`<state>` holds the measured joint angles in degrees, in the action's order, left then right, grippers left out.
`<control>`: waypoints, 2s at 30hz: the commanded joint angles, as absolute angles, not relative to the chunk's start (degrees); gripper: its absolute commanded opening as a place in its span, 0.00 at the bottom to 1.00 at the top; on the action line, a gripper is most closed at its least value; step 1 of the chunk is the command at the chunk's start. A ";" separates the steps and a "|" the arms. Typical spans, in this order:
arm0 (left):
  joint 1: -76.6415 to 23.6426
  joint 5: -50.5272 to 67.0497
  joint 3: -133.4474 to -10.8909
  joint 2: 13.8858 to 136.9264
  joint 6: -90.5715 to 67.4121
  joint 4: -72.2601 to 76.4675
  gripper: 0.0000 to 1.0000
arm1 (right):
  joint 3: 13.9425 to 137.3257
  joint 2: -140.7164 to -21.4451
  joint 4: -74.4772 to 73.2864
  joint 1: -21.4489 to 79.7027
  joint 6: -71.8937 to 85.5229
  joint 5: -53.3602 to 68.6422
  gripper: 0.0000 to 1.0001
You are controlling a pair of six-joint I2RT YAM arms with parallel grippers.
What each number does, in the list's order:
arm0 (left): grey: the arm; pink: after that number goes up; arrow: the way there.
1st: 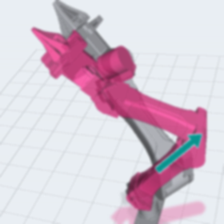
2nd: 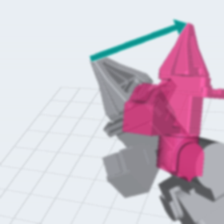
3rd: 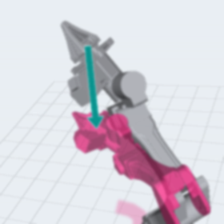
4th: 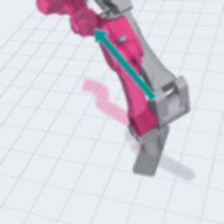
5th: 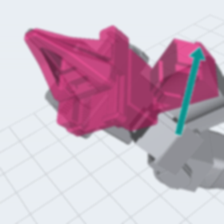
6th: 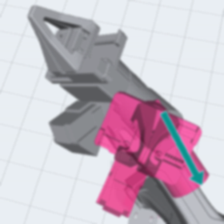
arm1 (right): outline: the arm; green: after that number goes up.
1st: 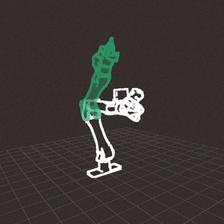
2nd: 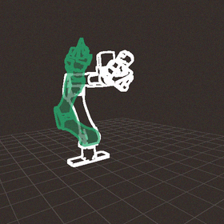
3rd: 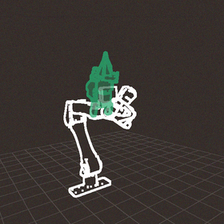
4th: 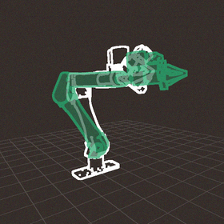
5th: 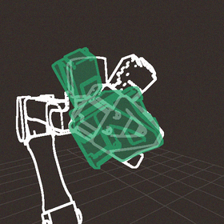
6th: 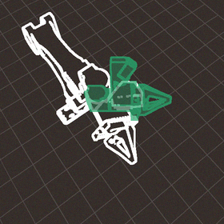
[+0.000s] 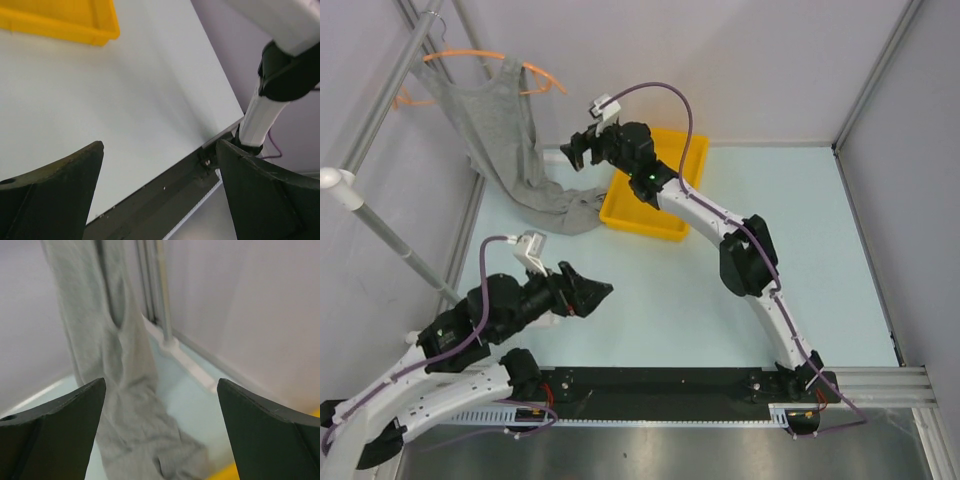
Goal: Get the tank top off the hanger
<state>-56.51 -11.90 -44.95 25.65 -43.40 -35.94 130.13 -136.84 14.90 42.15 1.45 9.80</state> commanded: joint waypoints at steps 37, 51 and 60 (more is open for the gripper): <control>-4.58 -27.60 -134.12 104.41 -37.35 -30.32 0.84 | 63.37 -77.00 -12.66 39.99 12.39 -0.53 1.00; -0.97 -24.96 -134.39 112.58 -39.37 -14.52 0.81 | 60.38 -68.82 -17.84 41.66 13.71 -1.67 1.00; -0.70 -24.09 -135.09 115.31 -38.33 -5.20 0.45 | 58.80 -61.44 -22.14 42.71 14.41 -5.09 1.00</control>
